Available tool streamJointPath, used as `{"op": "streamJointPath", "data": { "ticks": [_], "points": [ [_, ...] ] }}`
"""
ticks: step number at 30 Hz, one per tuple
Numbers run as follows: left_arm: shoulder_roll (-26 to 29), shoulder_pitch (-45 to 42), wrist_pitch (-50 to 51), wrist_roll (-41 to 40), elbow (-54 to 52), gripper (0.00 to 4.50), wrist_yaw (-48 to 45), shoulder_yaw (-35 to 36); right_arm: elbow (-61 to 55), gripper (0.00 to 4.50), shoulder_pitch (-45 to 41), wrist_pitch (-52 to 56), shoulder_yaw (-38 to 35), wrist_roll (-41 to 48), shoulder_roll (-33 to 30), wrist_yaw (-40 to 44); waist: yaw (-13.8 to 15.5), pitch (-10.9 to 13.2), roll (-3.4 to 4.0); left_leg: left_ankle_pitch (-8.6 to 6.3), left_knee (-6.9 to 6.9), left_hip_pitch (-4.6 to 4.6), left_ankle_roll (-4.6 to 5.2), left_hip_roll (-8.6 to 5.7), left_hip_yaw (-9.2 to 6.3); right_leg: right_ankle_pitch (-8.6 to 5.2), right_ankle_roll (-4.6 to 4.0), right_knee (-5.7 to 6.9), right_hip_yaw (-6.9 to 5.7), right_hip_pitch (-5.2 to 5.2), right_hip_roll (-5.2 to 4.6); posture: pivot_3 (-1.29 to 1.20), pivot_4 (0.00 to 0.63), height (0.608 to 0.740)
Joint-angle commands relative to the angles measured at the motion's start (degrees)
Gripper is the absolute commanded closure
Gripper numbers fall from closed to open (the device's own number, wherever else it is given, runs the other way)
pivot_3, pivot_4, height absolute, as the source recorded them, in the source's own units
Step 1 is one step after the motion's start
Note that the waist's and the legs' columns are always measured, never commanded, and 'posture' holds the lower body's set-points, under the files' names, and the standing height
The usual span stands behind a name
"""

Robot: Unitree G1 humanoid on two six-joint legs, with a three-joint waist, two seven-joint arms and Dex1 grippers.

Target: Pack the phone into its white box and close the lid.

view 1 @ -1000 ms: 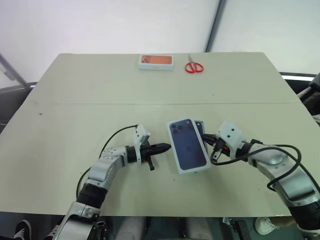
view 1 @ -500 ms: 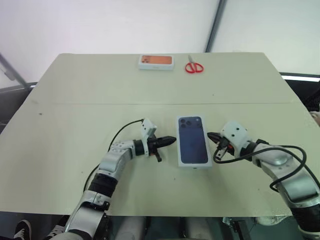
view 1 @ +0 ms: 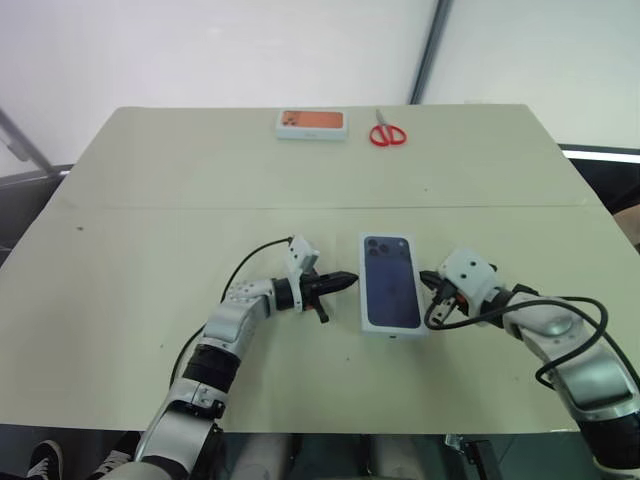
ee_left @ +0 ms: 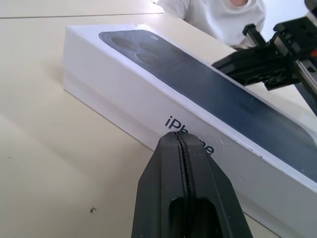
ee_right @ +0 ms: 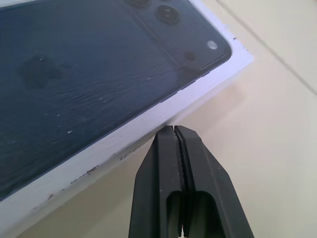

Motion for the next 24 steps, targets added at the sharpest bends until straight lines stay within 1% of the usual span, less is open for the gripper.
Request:
{"op": "streamJointPath", "data": {
  "ticks": [1, 4, 8, 11, 13, 16, 20, 22, 24],
  "points": [
    [-0.37, 0.34, -0.64, 0.31, -1.76, 4.50, -0.44, -0.78, -3.04, 4.46, -0.15, -0.85, 0.58, -0.50, 0.03, 1.20, -0.03, 0.00, 0.00, 0.00, 0.00, 0.00, 0.00, 0.00, 0.00, 0.00, 0.00, 0.00, 0.00, 0.00, 0.00, 0.00, 0.150, 0.740],
    [0.64, 0.59, -0.53, 0.07, -2.29, 4.50, -0.52, -0.07, -1.98, 4.46, -1.50, -1.01, -0.44, -1.07, 0.22, 0.88, -0.04, 0.00, 0.00, 0.00, 0.00, 0.01, 0.00, 0.00, 0.00, 0.00, 0.00, 0.02, 0.00, -0.01, 0.01, 0.00, 0.150, 0.740],
    [2.40, -0.12, -0.57, -0.48, -2.42, 4.50, -0.12, 1.76, 0.27, 4.46, -3.30, -2.27, -2.90, -1.39, -1.10, 1.59, -0.13, 0.00, 0.00, 0.00, 0.00, 0.00, 0.00, 0.01, 0.01, 0.00, 0.00, 0.04, 0.01, -0.03, 0.01, 0.00, 0.150, 0.740],
    [3.23, -2.64, 0.34, -1.99, -2.64, 4.50, 0.17, 3.84, 2.79, 4.46, -7.05, -2.17, -6.41, 0.52, -0.98, 1.92, -0.12, 0.01, -0.01, 0.01, 0.00, 0.00, -0.01, 0.02, 0.01, 0.00, 0.00, 0.06, 0.01, -0.04, 0.02, 0.00, 0.150, 0.740],
    [2.62, -5.68, 1.76, -3.84, -1.90, 4.50, 0.35, 5.62, 3.22, 4.46, -9.92, 0.09, -7.72, 3.10, 0.56, 2.01, -0.11, 0.01, -0.01, 0.01, 0.02, 0.00, -0.02, 0.02, 0.01, 0.00, 0.00, 0.07, 0.01, -0.04, 0.02, 0.00, 0.150, 0.740],
    [0.00, -10.55, 1.75, -4.42, 0.78, 4.50, 0.59, 6.22, 2.98, 4.46, -13.17, 1.68, -6.90, 5.92, 3.54, 2.50, 0.03, 0.02, -0.04, 0.01, 0.03, -0.02, -0.02, 0.01, -0.02, 0.00, 0.00, 0.08, -0.02, -0.04, 0.02, 0.00, 0.150, 0.740],
    [-4.57, -13.09, -2.14, -0.70, 6.62, 4.50, -0.25, 2.81, 2.76, 4.46, -12.81, 2.31, -3.19, 6.01, 6.23, 3.38, 0.02, 0.01, -0.05, 0.01, 0.06, -0.01, -0.01, -0.05, -0.02, -0.01, 0.02, 0.06, -0.03, 0.03, -0.01, 0.00, 0.150, 0.740],
    [-5.30, -12.67, -4.26, 1.44, 9.13, 4.50, -0.70, 1.09, 1.95, 4.46, -10.65, 1.94, -1.23, 5.18, 5.77, 4.40, -0.10, 0.01, -0.06, 0.00, 0.06, -0.02, 0.00, -0.05, 0.02, -0.01, 0.03, 0.05, -0.01, 0.02, -0.01, 0.00, 0.150, 0.740],
    [-5.19, -11.47, -5.05, 3.59, 10.56, 4.50, -1.55, -1.44, 1.52, 4.46, -7.58, -0.09, 2.12, 1.61, 3.53, 5.33, -0.37, 0.01, -0.05, 0.00, 0.05, -0.03, 0.00, -0.03, 0.02, -0.01, 0.02, 0.08, -0.01, -0.05, 0.01, 0.00, 0.150, 0.740]
  ]
}}
